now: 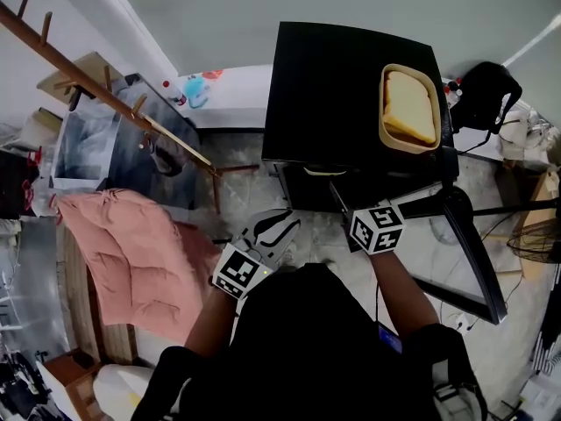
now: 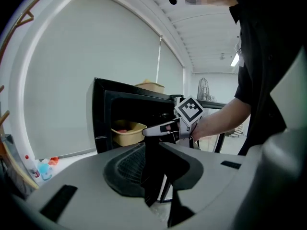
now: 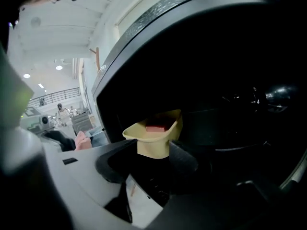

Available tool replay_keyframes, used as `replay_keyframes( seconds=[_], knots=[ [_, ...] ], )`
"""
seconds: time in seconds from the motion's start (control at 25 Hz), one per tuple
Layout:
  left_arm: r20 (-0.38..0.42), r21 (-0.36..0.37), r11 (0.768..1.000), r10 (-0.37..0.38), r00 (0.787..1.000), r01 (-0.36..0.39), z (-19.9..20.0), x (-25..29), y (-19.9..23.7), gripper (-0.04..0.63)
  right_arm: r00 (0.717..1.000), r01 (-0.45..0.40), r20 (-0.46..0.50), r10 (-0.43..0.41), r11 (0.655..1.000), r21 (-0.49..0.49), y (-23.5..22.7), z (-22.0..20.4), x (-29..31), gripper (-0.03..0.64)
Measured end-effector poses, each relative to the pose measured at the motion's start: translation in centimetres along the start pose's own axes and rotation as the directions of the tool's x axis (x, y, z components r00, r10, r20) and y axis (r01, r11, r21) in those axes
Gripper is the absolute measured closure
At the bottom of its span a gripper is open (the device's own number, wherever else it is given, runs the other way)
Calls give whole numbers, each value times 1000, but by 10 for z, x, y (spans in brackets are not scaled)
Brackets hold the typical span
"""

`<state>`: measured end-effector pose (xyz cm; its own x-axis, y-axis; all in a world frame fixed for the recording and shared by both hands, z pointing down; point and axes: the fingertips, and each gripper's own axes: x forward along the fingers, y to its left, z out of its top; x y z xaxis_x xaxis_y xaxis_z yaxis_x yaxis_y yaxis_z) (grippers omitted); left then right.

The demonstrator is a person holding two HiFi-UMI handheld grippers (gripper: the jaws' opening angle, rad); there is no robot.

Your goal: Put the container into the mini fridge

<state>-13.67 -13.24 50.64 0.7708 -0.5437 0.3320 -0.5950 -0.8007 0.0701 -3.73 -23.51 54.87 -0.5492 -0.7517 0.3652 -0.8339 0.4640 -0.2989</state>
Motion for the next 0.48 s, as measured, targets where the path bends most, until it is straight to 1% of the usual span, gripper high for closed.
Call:
replay_keyframes(
  seconds=[0.04, 0.08, 0.48],
  knots=[
    [-1, -3, 1000, 5, 1000, -5, -1, -2, 2, 500, 1000, 7, 5, -7, 1000, 4, 0, 2, 2, 405],
    [-3, -6, 1000, 10, 1000, -10, -2, -4, 4, 500, 1000, 11, 7, -11, 1000, 9, 0, 3, 5, 414],
    [-6, -27, 999, 39, 999, -39, -7, -19, 22, 500, 999, 44, 12, -45, 999, 30, -2, 15, 35, 417]
  ],
)
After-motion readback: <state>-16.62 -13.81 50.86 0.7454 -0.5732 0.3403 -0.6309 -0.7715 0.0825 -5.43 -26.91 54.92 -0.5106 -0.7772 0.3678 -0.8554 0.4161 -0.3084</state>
